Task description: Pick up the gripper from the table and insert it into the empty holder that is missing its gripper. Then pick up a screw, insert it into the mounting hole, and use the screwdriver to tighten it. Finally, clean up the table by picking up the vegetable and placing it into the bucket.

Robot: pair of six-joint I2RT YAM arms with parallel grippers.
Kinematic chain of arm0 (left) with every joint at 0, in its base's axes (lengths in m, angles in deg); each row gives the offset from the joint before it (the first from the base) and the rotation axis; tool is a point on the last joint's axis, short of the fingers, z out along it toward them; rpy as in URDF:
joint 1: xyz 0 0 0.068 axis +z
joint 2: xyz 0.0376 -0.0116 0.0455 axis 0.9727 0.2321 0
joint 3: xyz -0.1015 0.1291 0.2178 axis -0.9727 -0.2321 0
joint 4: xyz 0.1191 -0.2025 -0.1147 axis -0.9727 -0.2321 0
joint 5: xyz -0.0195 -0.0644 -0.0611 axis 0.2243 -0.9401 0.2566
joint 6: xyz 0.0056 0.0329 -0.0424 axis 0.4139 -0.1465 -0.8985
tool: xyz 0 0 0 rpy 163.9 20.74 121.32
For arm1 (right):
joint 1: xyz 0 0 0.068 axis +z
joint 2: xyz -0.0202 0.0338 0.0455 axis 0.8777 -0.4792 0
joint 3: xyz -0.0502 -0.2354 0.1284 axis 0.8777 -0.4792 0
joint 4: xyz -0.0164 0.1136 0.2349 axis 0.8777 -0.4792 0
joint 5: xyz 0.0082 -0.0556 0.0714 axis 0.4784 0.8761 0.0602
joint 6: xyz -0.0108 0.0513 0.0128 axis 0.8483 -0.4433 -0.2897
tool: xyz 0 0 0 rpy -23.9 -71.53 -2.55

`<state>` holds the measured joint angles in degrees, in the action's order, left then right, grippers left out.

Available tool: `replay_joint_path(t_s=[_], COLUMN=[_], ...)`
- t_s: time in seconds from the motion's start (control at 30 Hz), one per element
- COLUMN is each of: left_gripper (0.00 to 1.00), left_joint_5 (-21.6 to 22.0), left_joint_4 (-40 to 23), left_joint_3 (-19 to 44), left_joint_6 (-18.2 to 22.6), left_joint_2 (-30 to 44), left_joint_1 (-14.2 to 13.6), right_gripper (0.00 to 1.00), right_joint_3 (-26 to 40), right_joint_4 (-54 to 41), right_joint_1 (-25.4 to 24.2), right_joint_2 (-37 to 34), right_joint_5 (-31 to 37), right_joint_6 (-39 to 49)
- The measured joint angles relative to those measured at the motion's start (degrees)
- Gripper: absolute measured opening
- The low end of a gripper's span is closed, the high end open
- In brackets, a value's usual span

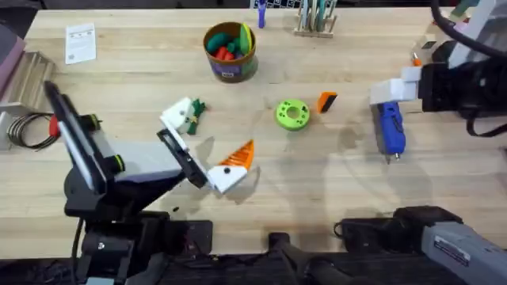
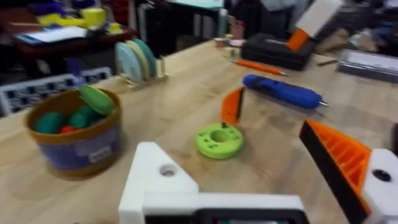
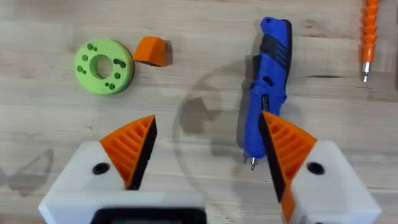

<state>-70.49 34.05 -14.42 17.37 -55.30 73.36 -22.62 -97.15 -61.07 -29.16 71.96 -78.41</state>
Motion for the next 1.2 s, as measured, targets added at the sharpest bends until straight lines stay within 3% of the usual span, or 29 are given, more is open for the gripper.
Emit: replay_joint_path(t_s=[0.23,0.4,0.67,1.2], left_gripper=[0.986,0.986,0.985,0.985], left_joint_5=[-9.27,-12.72,-15.99,-16.53], left_joint_4=[-4.95,-5.86,-6.41,-6.52], left_joint_3=[0.0,0.09,0.11,0.11], left_joint_6=[-0.01,-0.02,2.72,3.65], left_joint_2=[-0.01,0.01,-0.01,0.01], left_joint_1=[0.01,0.01,-0.01,0.0], right_gripper=[0.99,0.991,0.991,0.991], right_joint_3=[-0.01,-0.01,0.0,0.01], right_joint_4=[0.0,0.0,0.0,0.0], right_joint_1=[0.0,0.0,0.0,0.0], right_joint_2=[0.0,0.0,0.0,0.01], right_joint_5=[0.01,0.02,0.02,0.0], right_joint_6=[0.0,0.0,0.0,0.0])
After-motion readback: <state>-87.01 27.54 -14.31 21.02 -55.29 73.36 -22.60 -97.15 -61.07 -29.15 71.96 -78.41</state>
